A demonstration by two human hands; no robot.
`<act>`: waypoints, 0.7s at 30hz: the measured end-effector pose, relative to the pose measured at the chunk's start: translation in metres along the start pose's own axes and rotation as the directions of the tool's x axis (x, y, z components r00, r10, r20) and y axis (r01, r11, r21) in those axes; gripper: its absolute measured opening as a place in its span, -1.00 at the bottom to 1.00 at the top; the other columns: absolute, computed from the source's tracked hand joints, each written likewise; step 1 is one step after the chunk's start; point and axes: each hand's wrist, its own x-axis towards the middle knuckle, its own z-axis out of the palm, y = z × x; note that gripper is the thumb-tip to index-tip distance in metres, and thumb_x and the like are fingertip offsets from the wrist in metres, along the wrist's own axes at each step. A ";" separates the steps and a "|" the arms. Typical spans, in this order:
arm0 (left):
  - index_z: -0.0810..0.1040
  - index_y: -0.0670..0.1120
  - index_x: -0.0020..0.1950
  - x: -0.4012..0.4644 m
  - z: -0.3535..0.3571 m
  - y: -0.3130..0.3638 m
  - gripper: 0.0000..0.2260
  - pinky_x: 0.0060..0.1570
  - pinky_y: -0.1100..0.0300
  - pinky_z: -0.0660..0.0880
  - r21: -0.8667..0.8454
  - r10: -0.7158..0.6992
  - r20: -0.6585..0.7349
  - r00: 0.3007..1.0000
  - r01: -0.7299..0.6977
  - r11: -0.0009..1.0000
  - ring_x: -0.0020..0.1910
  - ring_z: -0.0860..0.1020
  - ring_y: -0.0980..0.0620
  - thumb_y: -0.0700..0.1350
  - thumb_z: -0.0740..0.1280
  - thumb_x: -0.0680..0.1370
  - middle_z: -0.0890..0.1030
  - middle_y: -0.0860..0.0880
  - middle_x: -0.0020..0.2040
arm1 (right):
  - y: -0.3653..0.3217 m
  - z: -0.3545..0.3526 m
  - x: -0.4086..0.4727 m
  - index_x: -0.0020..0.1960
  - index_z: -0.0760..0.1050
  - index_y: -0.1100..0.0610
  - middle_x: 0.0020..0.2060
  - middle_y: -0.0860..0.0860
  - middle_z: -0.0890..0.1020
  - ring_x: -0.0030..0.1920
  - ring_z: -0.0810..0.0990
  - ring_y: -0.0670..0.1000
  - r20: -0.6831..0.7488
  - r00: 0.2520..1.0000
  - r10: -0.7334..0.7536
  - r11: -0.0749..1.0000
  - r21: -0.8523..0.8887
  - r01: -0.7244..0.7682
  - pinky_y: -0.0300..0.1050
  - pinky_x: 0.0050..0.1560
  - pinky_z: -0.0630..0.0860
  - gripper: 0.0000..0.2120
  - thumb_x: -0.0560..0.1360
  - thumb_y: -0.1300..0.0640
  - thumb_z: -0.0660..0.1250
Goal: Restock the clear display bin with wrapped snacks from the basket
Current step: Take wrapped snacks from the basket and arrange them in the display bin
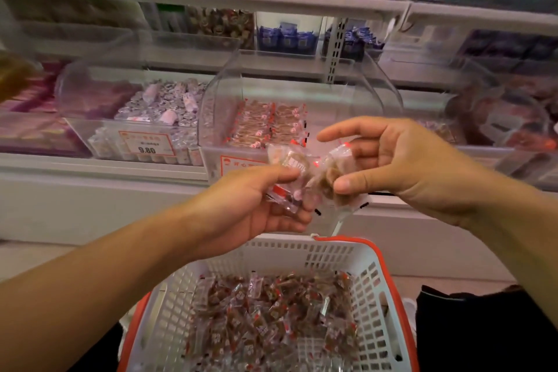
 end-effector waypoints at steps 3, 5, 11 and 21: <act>0.56 -0.22 0.04 0.002 0.003 -0.006 -0.55 -0.28 0.08 0.59 0.024 -0.053 0.070 0.996 0.051 0.998 -0.35 0.54 -0.02 0.17 0.30 0.46 0.57 -0.14 -0.25 | 0.005 0.009 0.000 0.08 0.66 0.09 -0.11 0.26 0.69 -0.09 0.72 0.08 -0.022 1.000 -0.013 1.000 0.026 0.013 -0.12 -0.13 0.65 -0.54 0.19 0.23 0.57; 0.54 -0.22 0.14 0.003 0.002 -0.009 -0.45 -0.24 0.07 0.58 0.017 -0.093 0.159 0.983 0.092 0.996 -0.29 0.54 -0.03 0.27 0.23 0.51 0.57 -0.14 -0.20 | 0.010 0.015 0.001 0.07 0.65 0.12 -0.11 0.11 0.73 -0.09 0.73 0.04 -0.088 0.996 -0.033 0.998 0.044 0.037 -0.18 -0.12 0.64 -0.58 0.22 0.24 0.54; 0.61 -0.12 0.21 -0.003 -0.001 -0.004 -0.60 -0.01 0.11 0.59 -0.083 -0.059 0.349 0.935 0.094 0.992 0.06 0.63 -0.07 0.12 0.20 0.58 0.63 -0.19 0.08 | 0.014 0.023 -0.003 0.07 0.68 0.13 -0.19 0.06 0.72 -0.23 0.66 -0.04 -0.133 0.989 -0.057 0.989 0.129 0.074 -0.28 -0.17 0.58 -0.76 0.40 0.16 0.46; 0.60 -0.18 0.21 -0.005 0.002 -0.004 -0.60 -0.19 0.23 0.60 -0.166 -0.001 0.261 0.965 0.045 0.985 -0.09 0.66 -0.03 0.04 0.37 0.49 0.65 -0.18 0.10 | 0.018 0.054 0.000 0.15 0.59 0.14 -0.06 0.14 0.69 -0.20 0.66 -0.08 -0.315 0.943 -0.109 0.982 0.110 0.151 -0.19 -0.26 0.61 -0.78 0.50 0.22 0.42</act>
